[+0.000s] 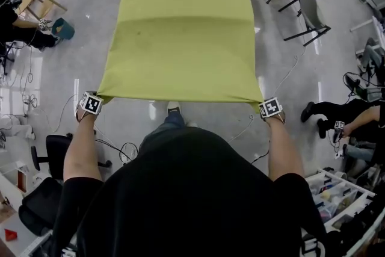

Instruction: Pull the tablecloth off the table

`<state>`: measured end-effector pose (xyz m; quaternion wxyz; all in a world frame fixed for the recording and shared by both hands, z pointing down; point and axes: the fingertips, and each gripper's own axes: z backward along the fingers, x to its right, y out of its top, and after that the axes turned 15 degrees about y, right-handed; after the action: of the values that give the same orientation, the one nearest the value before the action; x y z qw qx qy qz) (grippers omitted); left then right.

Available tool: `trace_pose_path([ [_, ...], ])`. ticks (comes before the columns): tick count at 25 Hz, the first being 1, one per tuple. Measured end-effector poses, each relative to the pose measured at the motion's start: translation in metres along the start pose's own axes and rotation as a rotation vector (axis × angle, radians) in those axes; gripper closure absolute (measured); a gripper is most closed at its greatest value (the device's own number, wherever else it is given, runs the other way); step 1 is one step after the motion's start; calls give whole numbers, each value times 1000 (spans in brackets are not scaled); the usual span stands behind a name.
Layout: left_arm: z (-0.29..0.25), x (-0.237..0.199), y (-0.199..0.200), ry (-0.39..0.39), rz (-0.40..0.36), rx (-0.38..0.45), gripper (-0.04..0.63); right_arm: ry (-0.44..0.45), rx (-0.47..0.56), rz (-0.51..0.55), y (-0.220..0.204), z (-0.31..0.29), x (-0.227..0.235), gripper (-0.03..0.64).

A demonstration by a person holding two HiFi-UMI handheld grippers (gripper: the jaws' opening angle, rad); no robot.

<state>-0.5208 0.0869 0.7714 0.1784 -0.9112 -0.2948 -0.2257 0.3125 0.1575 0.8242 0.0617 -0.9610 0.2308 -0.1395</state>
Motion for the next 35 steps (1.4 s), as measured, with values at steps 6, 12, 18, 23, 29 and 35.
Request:
trace_pose_path([
  [6,27,20,-28,19,7,-4,572,30,0,1,-46,-1,-17,595],
  [12,46,29,-51,30,51,-7,571,39,13,22,-66,1,-31,595],
  [18,69,25,-51,63,65,36,572,3,71,76,-57,25,-27,595],
  [23,84,20,-41,75,54,77,571,-58,149,118,-35,58,-13,595],
  [29,103,3,-11,114,82,134,571,-126,252,149,-5,97,1,595],
  [35,127,-25,25,161,112,215,572,-154,380,109,20,132,14,595],
])
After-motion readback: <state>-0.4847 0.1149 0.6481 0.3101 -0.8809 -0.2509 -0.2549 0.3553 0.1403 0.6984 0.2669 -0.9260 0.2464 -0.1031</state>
